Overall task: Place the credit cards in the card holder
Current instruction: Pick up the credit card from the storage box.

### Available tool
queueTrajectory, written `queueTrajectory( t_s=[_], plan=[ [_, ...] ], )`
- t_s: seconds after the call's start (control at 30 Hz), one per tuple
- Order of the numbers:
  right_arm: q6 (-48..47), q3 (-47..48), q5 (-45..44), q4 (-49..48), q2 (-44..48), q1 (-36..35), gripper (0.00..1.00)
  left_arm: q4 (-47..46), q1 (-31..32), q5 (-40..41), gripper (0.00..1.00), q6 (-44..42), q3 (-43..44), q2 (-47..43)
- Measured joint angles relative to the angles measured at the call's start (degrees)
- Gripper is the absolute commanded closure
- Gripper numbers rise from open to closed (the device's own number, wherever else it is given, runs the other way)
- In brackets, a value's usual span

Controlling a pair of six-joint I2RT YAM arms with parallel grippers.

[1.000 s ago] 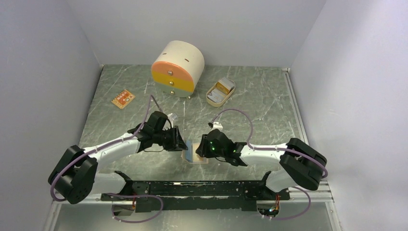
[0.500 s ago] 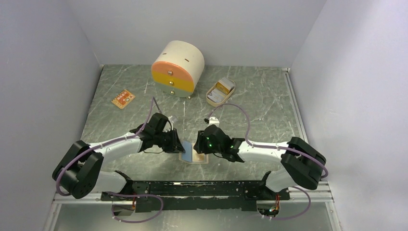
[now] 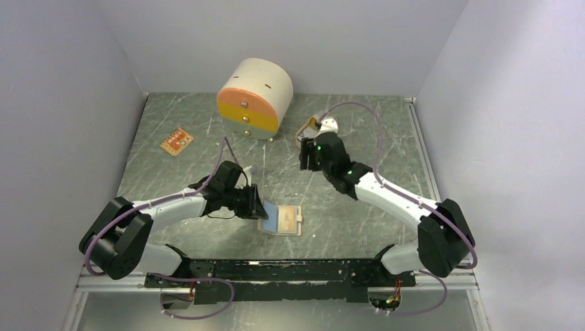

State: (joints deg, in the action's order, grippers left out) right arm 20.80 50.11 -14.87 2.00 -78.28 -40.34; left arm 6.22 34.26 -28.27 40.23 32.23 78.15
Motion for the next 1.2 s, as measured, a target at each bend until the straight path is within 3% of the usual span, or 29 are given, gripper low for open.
queueTrajectory(
  t_s=[0.17,0.43,0.9,1.2],
  plan=[
    [-8.4,6.0,-1.5,0.7,-4.8,6.5,0.32,-0.4,0.0,-0.7,0.69,-0.5,0.0,0.0],
    [-23.3,23.9,-4.1,3.5,-22.8,13.4,0.27,-0.4,0.0,-0.9,0.69,-0.6,0.0,0.0],
    [-38.6,34.9,-3.3,3.5,-39.8,17.4,0.25,-0.4,-0.1,-1.6,0.69,-0.6,0.0,-0.9],
    [-43.2,37.6,-4.2,2.6,-43.6,17.5,0.26,-0.7,-0.1,-1.9,0.69,-0.4,0.0,-0.8]
  ],
)
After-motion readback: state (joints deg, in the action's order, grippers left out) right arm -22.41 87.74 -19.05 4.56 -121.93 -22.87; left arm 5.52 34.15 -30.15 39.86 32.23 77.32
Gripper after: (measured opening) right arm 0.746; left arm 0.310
